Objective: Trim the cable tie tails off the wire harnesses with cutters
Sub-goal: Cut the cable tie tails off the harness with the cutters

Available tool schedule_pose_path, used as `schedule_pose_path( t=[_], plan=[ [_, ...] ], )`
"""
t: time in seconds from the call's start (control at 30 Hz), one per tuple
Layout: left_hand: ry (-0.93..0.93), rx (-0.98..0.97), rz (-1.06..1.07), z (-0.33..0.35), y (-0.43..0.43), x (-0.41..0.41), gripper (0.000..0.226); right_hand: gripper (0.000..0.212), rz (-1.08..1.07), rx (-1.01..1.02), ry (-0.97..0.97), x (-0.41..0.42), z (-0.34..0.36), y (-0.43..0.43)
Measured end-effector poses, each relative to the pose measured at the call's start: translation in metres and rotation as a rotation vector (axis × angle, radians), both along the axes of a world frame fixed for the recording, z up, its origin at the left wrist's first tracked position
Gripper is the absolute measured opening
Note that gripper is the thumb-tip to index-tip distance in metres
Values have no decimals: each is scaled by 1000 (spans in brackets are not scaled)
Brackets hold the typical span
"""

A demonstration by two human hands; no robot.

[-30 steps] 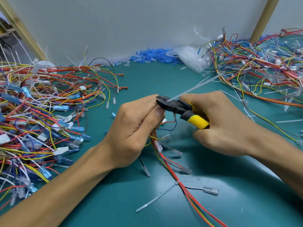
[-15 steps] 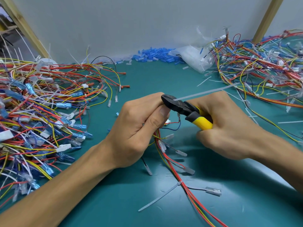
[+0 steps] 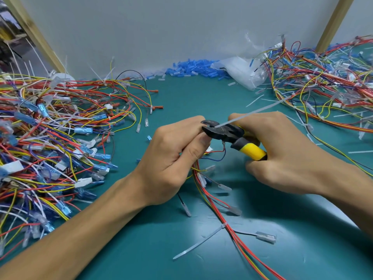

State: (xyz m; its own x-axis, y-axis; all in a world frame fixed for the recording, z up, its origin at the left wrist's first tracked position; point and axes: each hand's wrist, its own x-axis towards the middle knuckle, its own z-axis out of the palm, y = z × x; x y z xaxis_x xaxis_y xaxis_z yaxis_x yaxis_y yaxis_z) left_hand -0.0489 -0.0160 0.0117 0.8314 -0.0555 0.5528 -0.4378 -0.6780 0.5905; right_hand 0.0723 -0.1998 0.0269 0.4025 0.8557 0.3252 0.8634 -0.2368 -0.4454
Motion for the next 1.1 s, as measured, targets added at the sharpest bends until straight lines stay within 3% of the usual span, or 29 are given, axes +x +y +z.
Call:
schedule_pose_path(
  t=[0.4, 0.83, 1.0, 1.1],
  plan=[
    [-24, -2, 30, 0, -2, -2, 37, 21, -22, -3, 166, -9, 0, 1],
    [-19, 39, 68, -2, 0, 0, 34, 16, -18, -35, -7, -1, 2, 0],
    [-12, 71, 51, -1, -1, 0, 34, 10, -23, -39, 103, -5, 0, 1],
    [-11, 69, 58, -1, -1, 0, 36, 20, -30, -19, 148, -7, 2, 0]
  ],
)
